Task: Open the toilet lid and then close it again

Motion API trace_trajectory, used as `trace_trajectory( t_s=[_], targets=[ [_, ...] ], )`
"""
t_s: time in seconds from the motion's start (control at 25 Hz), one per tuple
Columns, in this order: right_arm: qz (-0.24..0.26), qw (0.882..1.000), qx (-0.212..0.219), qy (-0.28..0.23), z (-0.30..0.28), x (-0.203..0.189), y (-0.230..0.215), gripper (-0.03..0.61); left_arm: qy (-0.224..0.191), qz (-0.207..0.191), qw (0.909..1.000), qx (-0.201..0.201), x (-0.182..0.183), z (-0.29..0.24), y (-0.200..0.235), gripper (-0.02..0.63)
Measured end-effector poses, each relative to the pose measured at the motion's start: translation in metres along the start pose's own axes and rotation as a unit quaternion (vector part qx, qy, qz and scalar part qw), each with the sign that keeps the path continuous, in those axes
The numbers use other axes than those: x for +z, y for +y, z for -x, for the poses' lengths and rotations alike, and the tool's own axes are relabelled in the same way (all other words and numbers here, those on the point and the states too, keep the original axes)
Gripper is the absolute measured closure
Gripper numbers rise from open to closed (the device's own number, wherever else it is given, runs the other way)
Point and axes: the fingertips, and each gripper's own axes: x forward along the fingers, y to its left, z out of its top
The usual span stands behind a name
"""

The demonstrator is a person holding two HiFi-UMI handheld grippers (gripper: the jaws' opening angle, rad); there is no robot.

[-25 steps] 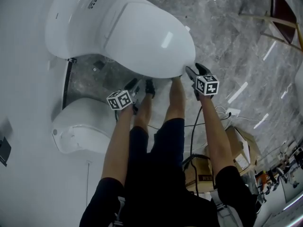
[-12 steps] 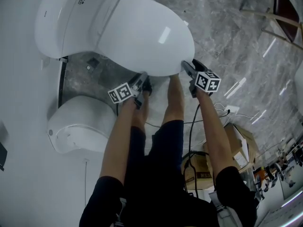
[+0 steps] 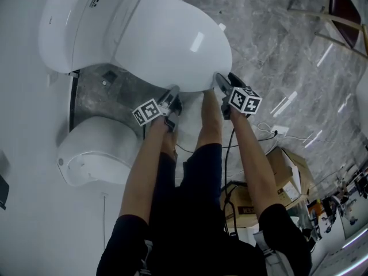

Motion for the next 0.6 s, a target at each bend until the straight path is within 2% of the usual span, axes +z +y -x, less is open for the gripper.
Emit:
trace_trajectory(
  t_s=[0.12,0.2,0.36,0.48,0.6],
  targets=[
    [-0.006,1.0,-0.008,0.003,0.005,0.003,0.001,0.35,0.003,0.008,0.9999,0.006,-0.001,0.001,-0.002,0.398],
    [-0.005,1.0,-0.007,0.003,0.009,0.004,0.003,0.366,0.002,0.01,0.9999,0.009,-0.001,0.005,-0.001,0.428],
    [-0.004,1.0,-0.014,-0.002,0.022,0.009,0.006,0.425,0.0,0.015,0.9999,0.0,0.001,0.012,-0.006,0.463],
    [-0.017,1.0,-0.012,-0.007,0.03,0.013,0.011,0.438,0.009,0.018,0.9998,-0.006,0.0,0.017,-0.01,0.465],
    [-0.036,0.999,-0.01,-0.014,0.039,0.018,0.017,0.451,0.021,0.0,0.9997,-0.012,0.0,0.021,-0.019,0.463]
  ],
)
